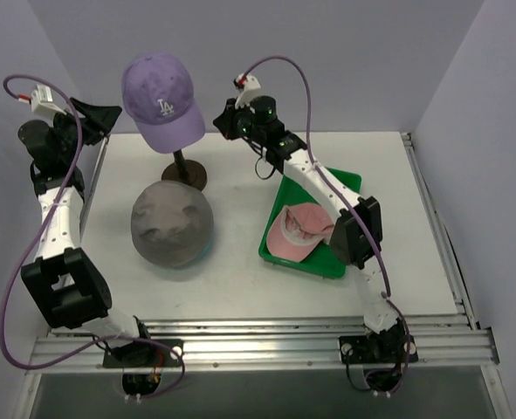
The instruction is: Stack the hats
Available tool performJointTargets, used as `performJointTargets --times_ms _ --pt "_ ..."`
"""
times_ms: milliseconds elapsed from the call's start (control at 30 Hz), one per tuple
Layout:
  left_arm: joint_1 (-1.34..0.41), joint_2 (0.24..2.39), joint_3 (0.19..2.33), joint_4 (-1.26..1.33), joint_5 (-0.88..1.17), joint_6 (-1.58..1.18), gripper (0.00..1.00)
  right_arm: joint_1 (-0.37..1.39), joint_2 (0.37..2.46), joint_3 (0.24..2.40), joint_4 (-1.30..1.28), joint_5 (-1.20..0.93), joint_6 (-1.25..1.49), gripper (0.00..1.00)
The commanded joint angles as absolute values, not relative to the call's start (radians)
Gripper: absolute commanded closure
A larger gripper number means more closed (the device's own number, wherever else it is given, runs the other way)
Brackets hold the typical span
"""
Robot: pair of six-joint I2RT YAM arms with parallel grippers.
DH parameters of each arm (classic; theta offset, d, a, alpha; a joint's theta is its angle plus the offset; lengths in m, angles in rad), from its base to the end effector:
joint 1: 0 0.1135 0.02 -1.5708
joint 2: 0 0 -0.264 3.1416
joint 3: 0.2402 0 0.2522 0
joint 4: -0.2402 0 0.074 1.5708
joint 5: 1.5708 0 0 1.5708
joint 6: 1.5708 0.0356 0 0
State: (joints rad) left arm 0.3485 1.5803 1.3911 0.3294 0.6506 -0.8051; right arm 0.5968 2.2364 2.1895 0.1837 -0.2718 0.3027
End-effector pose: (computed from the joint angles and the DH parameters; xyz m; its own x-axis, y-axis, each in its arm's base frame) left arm 0.3605 0.1080 0.4046 -0.1194 -0.6537 -0.7473 0.2970 0.6946 -0.6552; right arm 0.4395 0.3102 0.3844 -0.1193 0.2661 -0.9565 -0.7604 0.5950 0.2604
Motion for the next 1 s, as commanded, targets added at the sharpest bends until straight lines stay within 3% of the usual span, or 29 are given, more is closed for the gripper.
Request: performJointTargets --times_ms 0,500,533,633,667,700,867,967 --pt "0.351 1.517 1.361 0.324 0.591 -0.767 0.26 0.609 2.243 2.264 0.202 -0.230 0.235 1.00" --pt "0.327 1.523 1.328 0.339 0.583 -0.787 0.28 0.676 2.223 2.212 0.190 -0.210 0.109 1.00" --pt "0.325 1.523 1.322 0.333 0.580 -0.787 0.31 0.678 2.218 2.207 0.198 -0.215 0.107 1.00" --pt "0.327 1.525 1.296 0.296 0.549 -0.792 0.57 0.686 2.204 2.189 0.201 -0.213 0.087 1.00" --pt "0.330 1.528 1.295 0.269 0.510 -0.787 0.72 0.684 2.204 2.186 0.201 -0.213 0.081 1.00" --pt "0.328 1.538 1.296 0.238 0.499 -0.773 0.77 0.684 2.201 2.186 0.195 -0.207 0.075 1.00" --pt "0.308 1.598 1.336 0.175 0.505 -0.759 0.97 0.675 2.195 2.186 0.181 -0.189 0.064 1.00" --pt "0.282 1.620 1.365 0.158 0.500 -0.738 0.98 0.670 2.194 2.184 0.179 -0.178 0.061 1.00"
